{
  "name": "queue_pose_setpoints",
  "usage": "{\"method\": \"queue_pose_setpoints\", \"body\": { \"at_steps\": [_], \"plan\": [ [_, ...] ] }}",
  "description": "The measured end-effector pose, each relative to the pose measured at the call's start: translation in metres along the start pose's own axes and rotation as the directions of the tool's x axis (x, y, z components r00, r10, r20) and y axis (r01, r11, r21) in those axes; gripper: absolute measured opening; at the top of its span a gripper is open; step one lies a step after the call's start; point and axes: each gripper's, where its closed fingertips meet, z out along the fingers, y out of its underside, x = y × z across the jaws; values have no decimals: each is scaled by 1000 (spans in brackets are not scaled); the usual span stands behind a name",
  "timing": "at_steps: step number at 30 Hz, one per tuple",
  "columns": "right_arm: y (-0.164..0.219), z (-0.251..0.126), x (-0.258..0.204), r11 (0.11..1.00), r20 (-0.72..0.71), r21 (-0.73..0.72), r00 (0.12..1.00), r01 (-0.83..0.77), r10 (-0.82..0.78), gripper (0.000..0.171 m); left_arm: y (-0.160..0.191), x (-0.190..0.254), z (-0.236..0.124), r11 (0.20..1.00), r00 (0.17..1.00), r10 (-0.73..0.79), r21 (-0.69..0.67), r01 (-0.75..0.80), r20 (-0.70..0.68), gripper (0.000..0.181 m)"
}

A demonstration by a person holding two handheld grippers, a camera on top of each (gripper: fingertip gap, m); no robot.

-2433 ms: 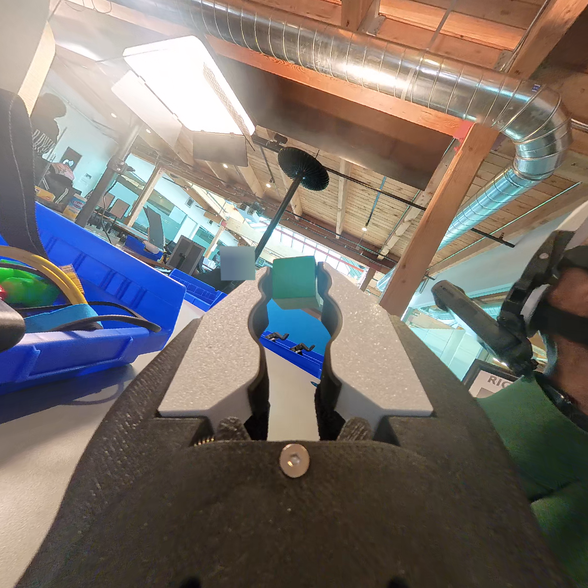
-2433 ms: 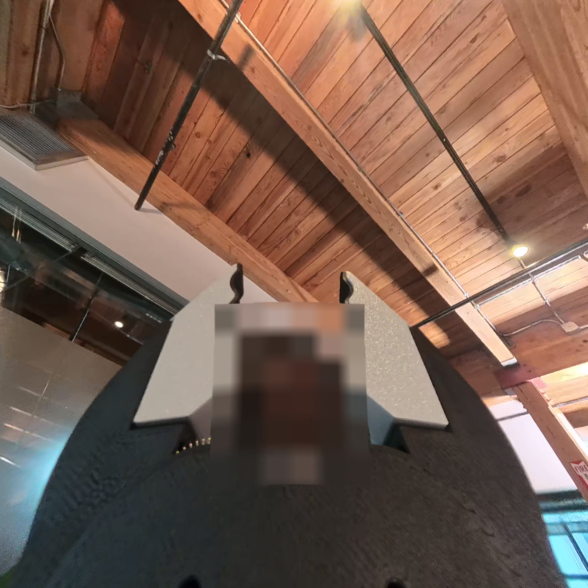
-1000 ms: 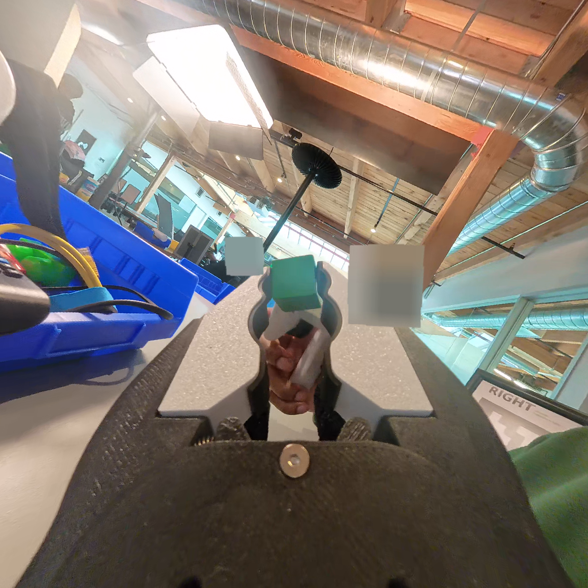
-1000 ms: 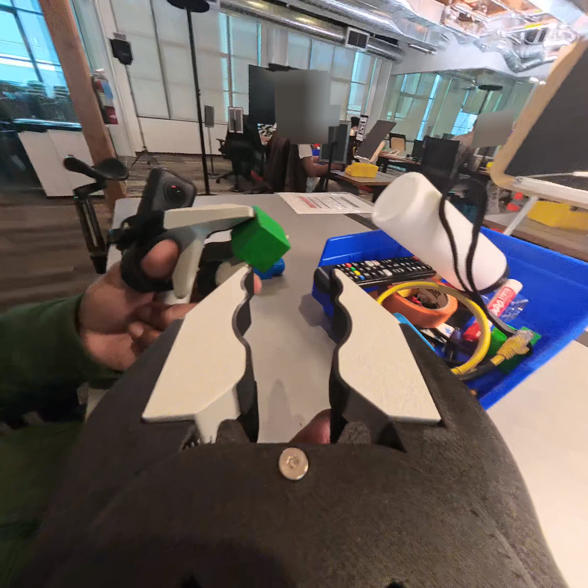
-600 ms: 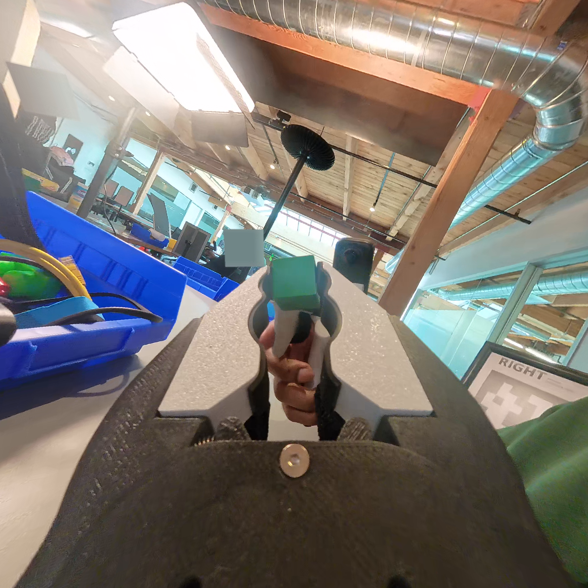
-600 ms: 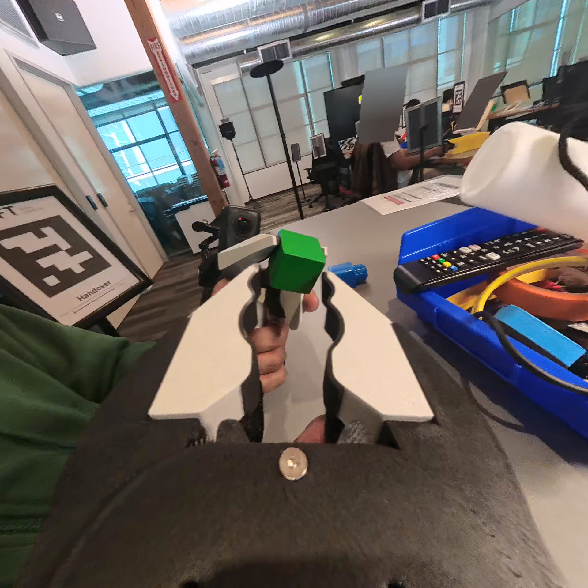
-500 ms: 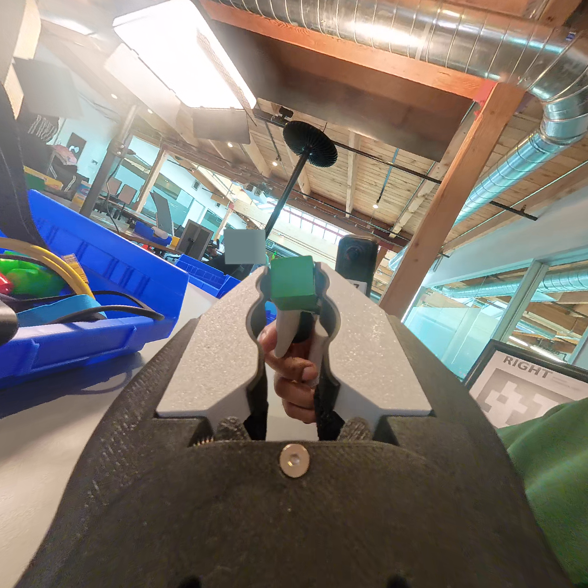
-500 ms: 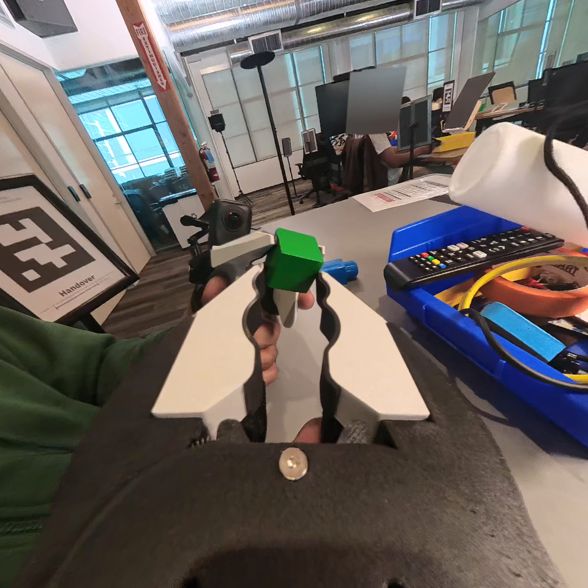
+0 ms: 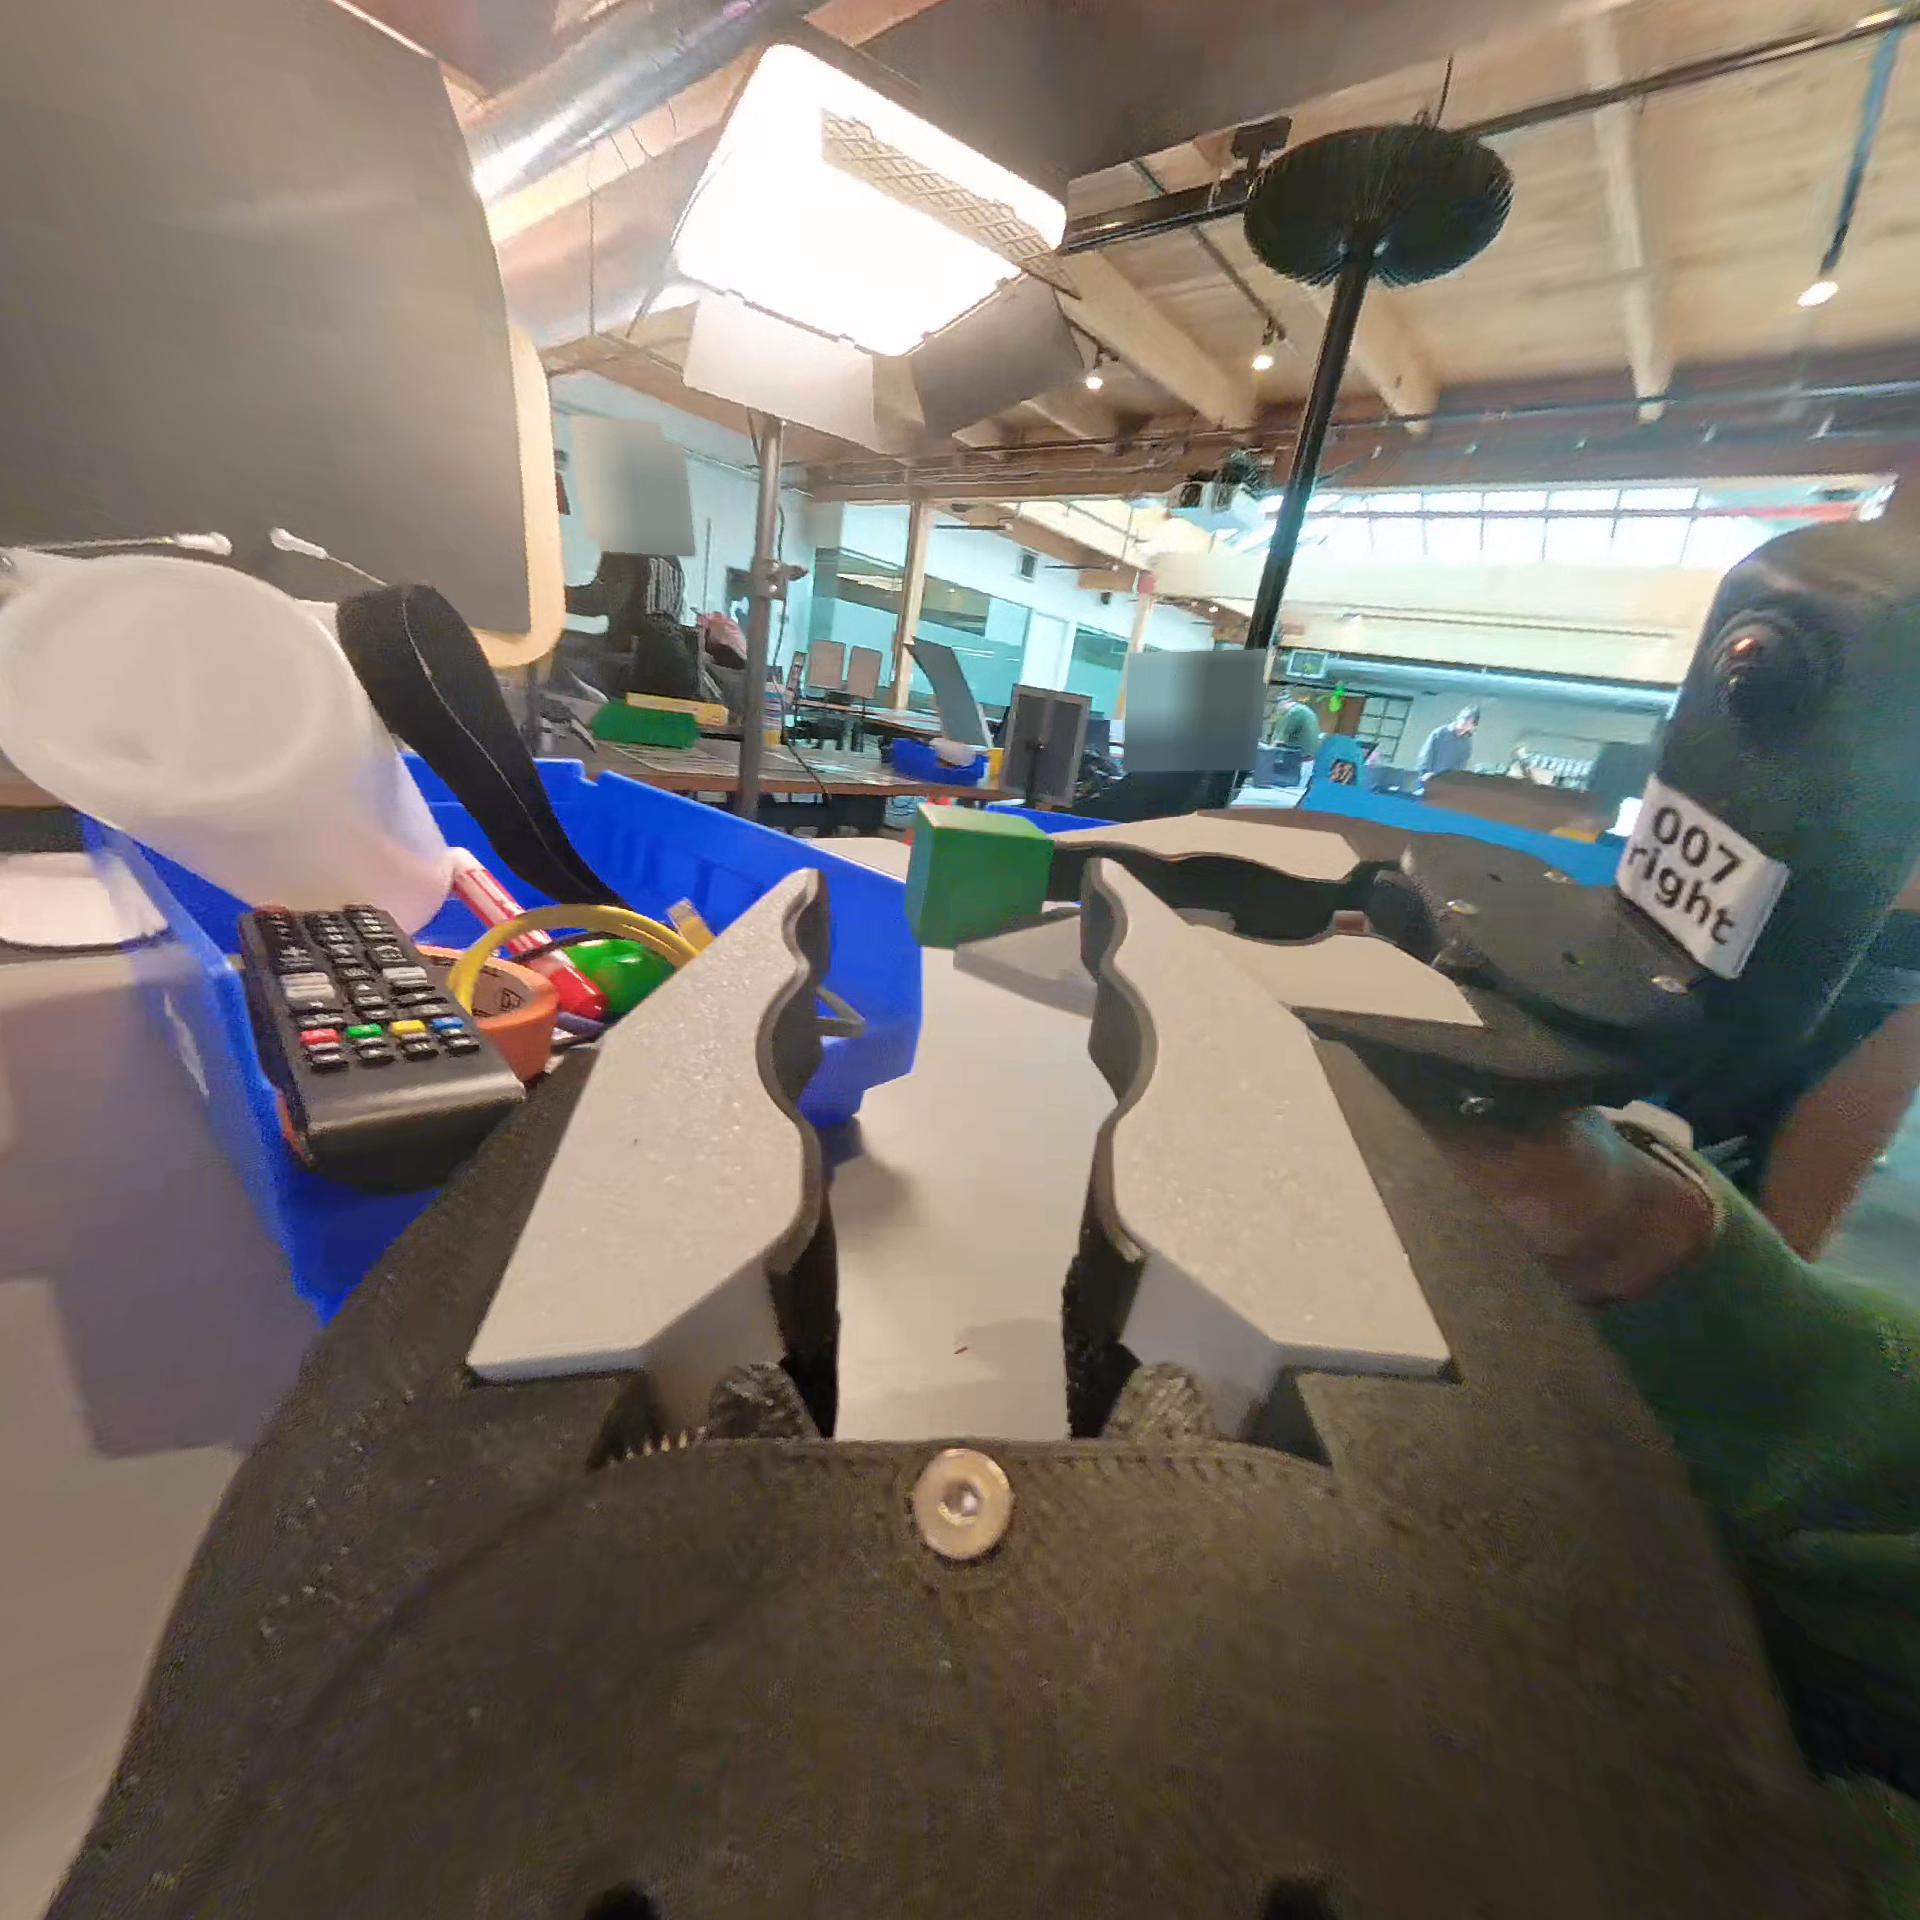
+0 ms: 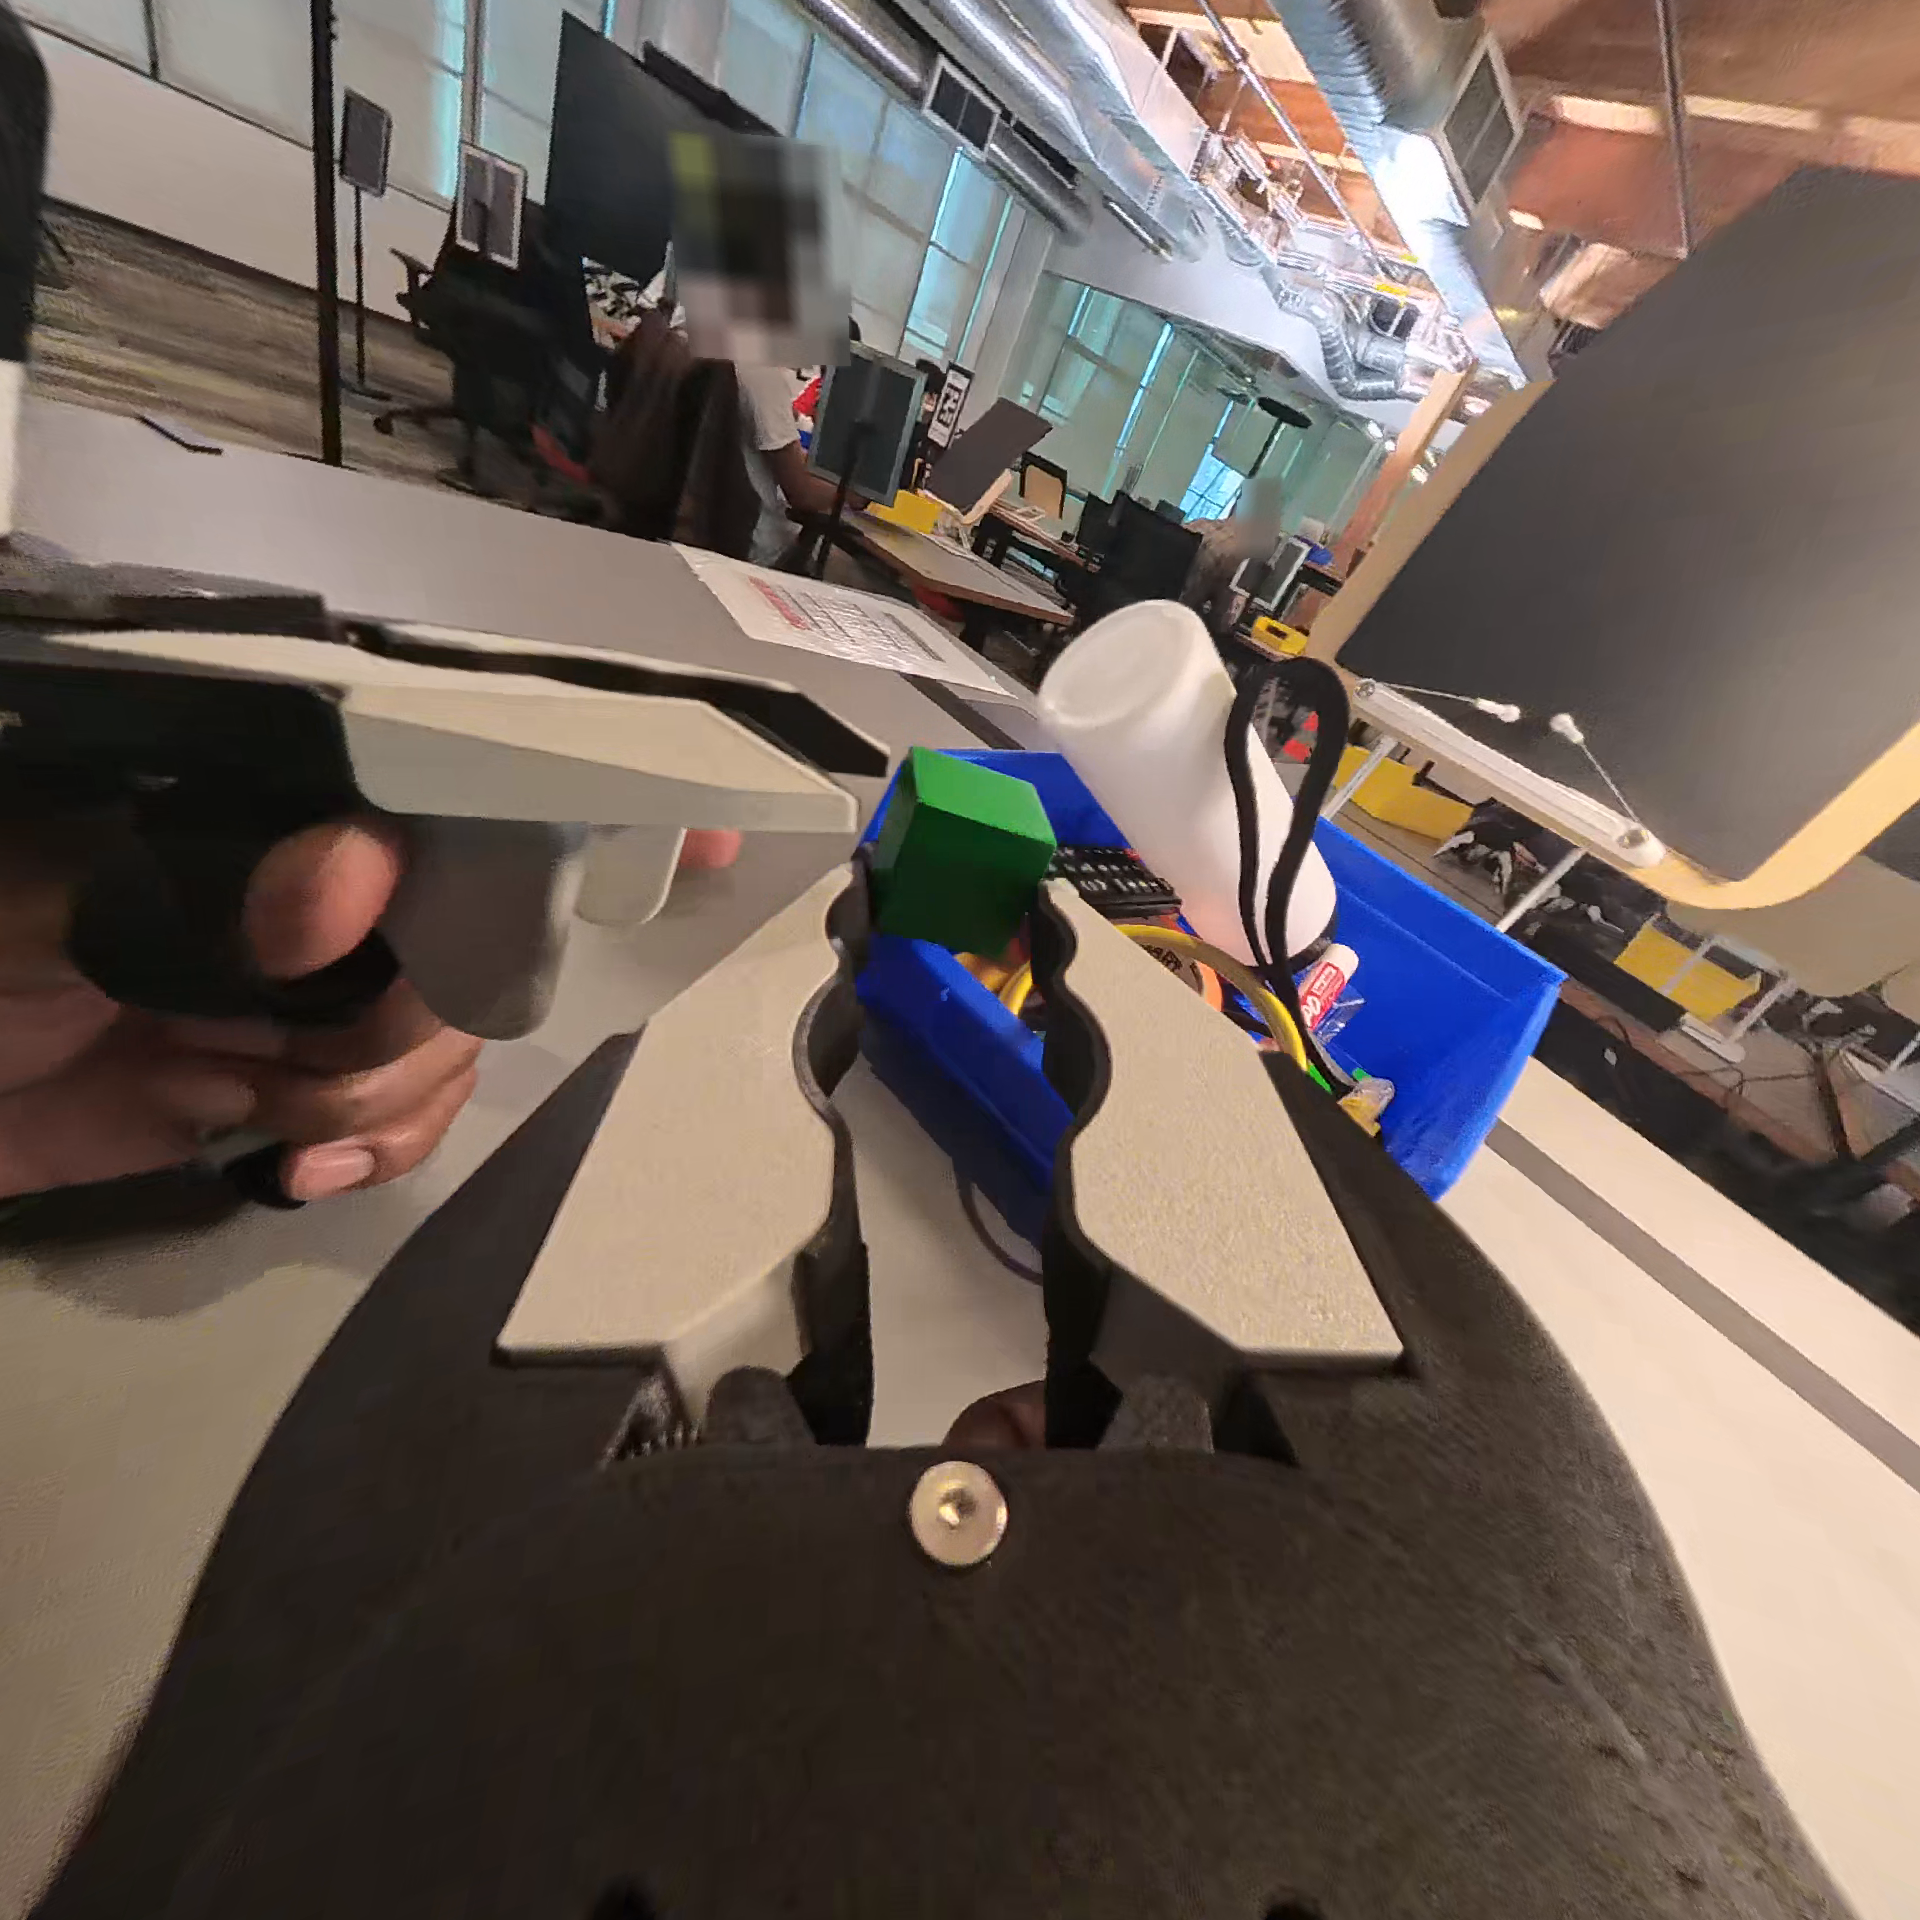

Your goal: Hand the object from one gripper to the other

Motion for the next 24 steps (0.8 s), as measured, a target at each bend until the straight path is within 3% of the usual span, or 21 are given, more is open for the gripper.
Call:
{"method": "queue_pose_setpoints", "body": {
  "at_steps": [5,9,12,18,24],
  "plan": [
    [1,1,-14,992,21,-3,992,123,-123,31,8,-1,2,999,1000,-9,-48,9,3,49],
    [3,2,-23,977,31,-5,977,212,-212,31,17,1,3,995,1000,5,-98,-6,-14,29],
    [2,2,-23,977,24,-3,976,215,-214,32,17,0,2,995,1000,-8,-102,7,-16,29],
    [-9,-2,-24,978,15,61,980,199,-200,38,-4,-2,-4,955,945,-292,15,298,-148,29],
    [-17,-5,-30,957,-12,104,963,270,-270,43,-1,8,-2,858,814,-503,-52,512,-290,28]
  ]
}}
